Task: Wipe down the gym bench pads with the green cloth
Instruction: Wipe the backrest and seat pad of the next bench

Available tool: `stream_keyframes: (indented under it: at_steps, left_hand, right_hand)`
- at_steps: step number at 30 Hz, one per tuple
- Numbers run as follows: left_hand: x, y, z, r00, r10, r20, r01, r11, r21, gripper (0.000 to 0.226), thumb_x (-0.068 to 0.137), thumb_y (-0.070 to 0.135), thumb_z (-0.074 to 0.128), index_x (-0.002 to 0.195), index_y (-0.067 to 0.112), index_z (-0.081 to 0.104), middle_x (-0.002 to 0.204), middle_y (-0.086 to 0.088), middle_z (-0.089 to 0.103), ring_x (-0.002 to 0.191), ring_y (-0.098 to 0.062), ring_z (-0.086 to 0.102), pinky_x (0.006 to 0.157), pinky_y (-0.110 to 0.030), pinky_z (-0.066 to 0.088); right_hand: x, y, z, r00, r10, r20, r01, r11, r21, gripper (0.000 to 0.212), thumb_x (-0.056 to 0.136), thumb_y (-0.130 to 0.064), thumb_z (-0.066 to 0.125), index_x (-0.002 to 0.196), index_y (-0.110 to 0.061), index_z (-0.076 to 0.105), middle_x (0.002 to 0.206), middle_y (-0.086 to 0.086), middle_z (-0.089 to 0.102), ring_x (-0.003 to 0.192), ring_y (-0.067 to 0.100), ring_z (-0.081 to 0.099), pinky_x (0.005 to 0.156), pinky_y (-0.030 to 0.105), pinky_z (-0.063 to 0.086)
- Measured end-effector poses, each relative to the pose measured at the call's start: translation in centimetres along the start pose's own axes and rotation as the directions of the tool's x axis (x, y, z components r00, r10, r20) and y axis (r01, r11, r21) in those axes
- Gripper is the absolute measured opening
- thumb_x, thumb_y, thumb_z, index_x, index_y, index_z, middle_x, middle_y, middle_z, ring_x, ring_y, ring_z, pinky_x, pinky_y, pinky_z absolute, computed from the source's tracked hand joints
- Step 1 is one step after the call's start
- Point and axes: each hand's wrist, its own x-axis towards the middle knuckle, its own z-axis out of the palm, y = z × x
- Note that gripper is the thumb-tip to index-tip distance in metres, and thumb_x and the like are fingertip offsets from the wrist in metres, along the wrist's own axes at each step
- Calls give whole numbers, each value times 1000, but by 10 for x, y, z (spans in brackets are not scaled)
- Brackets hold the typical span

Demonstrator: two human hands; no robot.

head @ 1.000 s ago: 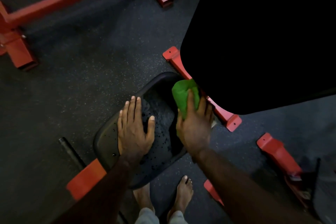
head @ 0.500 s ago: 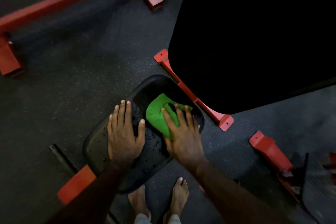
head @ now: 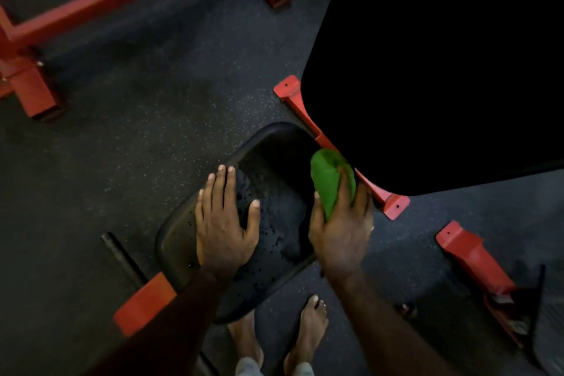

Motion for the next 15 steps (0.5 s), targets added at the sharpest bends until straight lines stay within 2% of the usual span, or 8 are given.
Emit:
stream_keyframes:
  at_steps: [2,3,5,6,7,9,11,15]
  left_hand:
    - [0,-1,0,1000,-1,-7,1,1000,-6,74,102,52,41,164,16,24,171,-3,21,159,-23,16,127,-49,18]
    - [0,1,1,1000,2,-4,-2,1000,-6,74,101,51,41,164,16,24,171,-3,22,159,-24,17,127,-49,19]
    - [-1,1,-1,1000,1,6,-1,1000,0,75,99,50,42,164,16,23,171,-4,22,158,-24,17,126,-50,19]
    - [0,1,-1,1000,-1,5,1,1000,2,75,100,50,43,164,16,23,171,-4,22,158,-24,17,126,-50,19]
    - [1,2,0,1000,-8,3,8,1000,2,74,100,50,42,164,16,23,171,-4,22,158,-25,17,126,-50,19]
    - [1,1,-1,1000,-20,4,20,1000,5,74,102,52,41,164,16,23,171,-3,21,159,-24,16,126,-48,18]
    - [-1,0,0,1000,-6,6,6,1000,3,74,102,53,41,164,16,22,171,-3,21,159,-23,16,126,-48,17]
    - [0,0,0,1000,2,-5,-2,1000,-8,73,102,53,41,164,16,24,171,-4,22,158,-25,17,126,-50,19]
  right_hand:
    - [-14,-21,3,998,-13,58,15,999,-29,79,97,-47,52,165,-31,18,162,19,31,146,45,32,121,60,28]
    - [-20,-20,3,976,-157,153,167,984,-55,83,95,-47,53,166,-35,10,165,17,26,150,44,26,123,61,23]
    - [-18,-5,-1,837,-457,301,497,865,-67,91,90,-44,56,165,-39,4,169,13,22,155,42,19,123,62,23]
    - [-10,6,-3,820,-487,303,526,848,-62,90,89,-43,56,165,-38,8,169,12,22,156,41,19,122,60,26]
    - [-3,12,-2,870,-429,244,455,889,-59,87,89,-42,55,165,-35,15,167,12,25,154,40,22,121,59,28]
    - [-7,1,0,995,-74,64,73,997,22,79,91,-38,57,164,-26,27,163,16,30,149,43,29,120,59,30]
    - [-18,-28,0,994,103,36,-105,992,67,79,92,-36,59,164,-25,27,164,19,28,149,47,27,121,60,27]
    - [-31,-4,-2,950,-255,182,269,962,-57,84,90,-44,50,165,-34,13,167,15,22,153,45,20,123,63,25]
